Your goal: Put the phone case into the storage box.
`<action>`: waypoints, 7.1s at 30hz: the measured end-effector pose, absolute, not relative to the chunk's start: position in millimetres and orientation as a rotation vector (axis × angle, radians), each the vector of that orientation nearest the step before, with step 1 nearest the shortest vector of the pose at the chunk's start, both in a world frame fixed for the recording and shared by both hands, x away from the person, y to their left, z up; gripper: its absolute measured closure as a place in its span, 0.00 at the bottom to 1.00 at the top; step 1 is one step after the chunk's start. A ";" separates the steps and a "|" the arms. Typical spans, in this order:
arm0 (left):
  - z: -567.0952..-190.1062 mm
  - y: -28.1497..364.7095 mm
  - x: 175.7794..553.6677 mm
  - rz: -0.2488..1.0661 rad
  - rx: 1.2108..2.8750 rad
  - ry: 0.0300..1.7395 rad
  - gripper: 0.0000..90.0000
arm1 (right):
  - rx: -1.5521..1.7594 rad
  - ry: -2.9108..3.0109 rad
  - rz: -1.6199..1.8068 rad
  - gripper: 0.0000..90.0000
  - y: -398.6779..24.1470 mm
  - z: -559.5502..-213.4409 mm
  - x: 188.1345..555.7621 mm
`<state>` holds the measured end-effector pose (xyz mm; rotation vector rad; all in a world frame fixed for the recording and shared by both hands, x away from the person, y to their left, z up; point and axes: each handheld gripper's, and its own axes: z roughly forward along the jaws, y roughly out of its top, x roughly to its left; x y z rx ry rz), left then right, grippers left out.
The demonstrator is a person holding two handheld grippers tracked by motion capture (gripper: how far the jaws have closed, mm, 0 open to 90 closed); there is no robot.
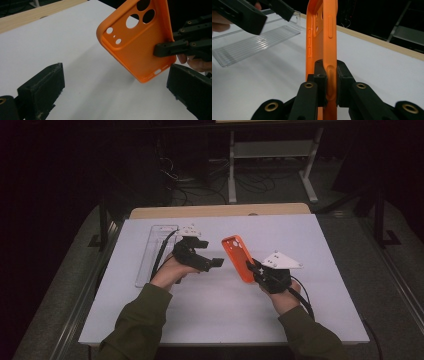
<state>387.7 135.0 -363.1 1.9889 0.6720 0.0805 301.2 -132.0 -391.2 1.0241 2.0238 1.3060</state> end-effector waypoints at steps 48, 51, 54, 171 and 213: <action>-374.2 101.0 377.6 0.072 1.906 0.717 0.00 | 1.014 2.053 1.320 0.88 -106.9 -397.3 294.0; -374.4 101.6 378.1 0.077 1.909 0.722 0.00 | 1.003 2.063 1.309 0.88 -103.4 -399.6 293.1; -375.4 101.2 377.7 0.079 1.891 0.734 0.00 | 0.990 2.082 1.295 0.88 -100.0 -401.7 292.9; -356.7 118.8 373.6 0.169 1.828 0.706 0.17 | 1.020 2.274 1.228 0.00 -167.1 -420.6 289.3; -336.3 140.0 384.2 0.217 1.844 0.717 0.17 | 1.035 2.255 1.264 0.00 -192.7 -433.2 278.2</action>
